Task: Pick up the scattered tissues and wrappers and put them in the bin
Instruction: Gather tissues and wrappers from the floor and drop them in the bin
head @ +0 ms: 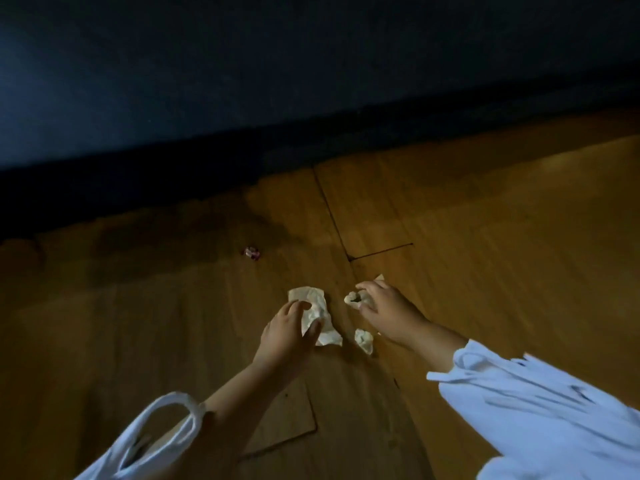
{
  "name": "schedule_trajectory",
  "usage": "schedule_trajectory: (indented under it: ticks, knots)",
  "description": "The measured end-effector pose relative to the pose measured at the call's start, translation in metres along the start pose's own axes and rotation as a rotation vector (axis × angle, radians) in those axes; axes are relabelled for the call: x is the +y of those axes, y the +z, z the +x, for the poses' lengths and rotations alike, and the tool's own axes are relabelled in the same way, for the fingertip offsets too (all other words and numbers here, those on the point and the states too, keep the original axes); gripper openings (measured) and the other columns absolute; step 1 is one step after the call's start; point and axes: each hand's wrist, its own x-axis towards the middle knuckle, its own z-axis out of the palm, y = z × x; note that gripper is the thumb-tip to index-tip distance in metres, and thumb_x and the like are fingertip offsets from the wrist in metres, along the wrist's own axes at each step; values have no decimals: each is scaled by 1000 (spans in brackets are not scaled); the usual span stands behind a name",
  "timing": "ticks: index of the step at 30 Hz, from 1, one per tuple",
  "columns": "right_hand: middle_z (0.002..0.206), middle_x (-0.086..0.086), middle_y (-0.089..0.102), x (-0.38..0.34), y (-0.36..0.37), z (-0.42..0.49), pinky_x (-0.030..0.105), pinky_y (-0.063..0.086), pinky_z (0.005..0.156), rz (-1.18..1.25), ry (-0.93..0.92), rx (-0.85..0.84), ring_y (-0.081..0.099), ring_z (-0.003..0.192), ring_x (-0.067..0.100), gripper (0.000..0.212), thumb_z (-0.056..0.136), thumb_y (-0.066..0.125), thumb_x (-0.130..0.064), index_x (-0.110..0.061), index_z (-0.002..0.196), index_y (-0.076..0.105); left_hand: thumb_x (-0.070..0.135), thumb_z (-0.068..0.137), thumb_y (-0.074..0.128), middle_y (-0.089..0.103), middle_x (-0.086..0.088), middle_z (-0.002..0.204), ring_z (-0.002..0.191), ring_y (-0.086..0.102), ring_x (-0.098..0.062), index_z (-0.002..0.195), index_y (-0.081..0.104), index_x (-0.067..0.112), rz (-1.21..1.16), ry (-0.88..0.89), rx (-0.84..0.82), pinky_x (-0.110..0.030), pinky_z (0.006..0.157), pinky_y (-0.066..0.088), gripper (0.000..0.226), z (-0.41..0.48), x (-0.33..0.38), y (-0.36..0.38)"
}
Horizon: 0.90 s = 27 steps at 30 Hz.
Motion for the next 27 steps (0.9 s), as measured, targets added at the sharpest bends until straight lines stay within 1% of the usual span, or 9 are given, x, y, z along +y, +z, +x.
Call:
schedule_trajectory:
  ticks: [2,4,7,11,15,19,22,24,27]
  knots:
    - [141,3,39,37,36,30,26,37,97,-59,-63,12,43,124,17,40,95,44,-24,-16,134,41,44,94,42,37,1,145,122,49,-17,134,40,22,2,19,61,-40,106,39,46,43,-38,42]
    - [140,1,40,69,61,52,22,35,95,-76,-134,35,42,124,15,38,96,45,-24,-16,133,43,42,94,42,33,-1,148,130,41,-20,137,36,20,33,38,143,-45,111,31,48,88,-66,66]
    - [135,0,43,106,70,65,24,37,96,-117,-251,48,43,122,15,36,94,48,-24,-16,130,46,32,95,43,34,-10,147,133,36,-27,139,34,14,31,48,292,-49,111,29,48,132,-92,65]
    - [129,9,49,134,62,61,22,34,87,-85,-164,181,48,118,22,33,92,51,-15,-9,124,52,31,94,45,33,-10,148,134,34,-28,140,33,12,101,-38,369,-48,113,24,51,124,-109,41]
    - [123,14,52,164,88,68,26,38,82,15,-15,344,51,113,27,30,89,54,-9,-7,119,56,35,93,46,26,-10,151,136,31,-30,143,26,15,92,-127,359,-52,111,27,57,150,-121,26]
    - [125,5,48,178,98,61,15,37,83,1,-127,313,46,114,15,29,91,52,-14,-10,119,56,36,96,42,5,-5,158,144,9,-30,147,16,21,101,-108,399,-54,115,13,60,190,-133,16]
    - [123,7,51,183,99,46,13,34,83,14,-128,382,47,111,13,31,88,48,-23,-11,115,59,40,95,41,-6,-3,158,145,-4,-30,148,11,27,204,-100,294,-58,113,5,62,214,-144,14]
    - [123,10,51,189,103,37,15,34,84,105,-20,456,47,112,14,24,91,53,-15,-11,114,58,42,95,40,-8,-5,158,144,-8,-31,149,9,27,296,-118,235,-58,113,3,64,227,-148,16]
    - [126,9,51,209,117,22,10,32,85,148,61,451,45,114,11,27,90,53,-9,-10,117,54,41,96,39,-2,-11,158,145,-4,-31,149,11,16,294,-100,231,-53,115,11,65,239,-142,31]
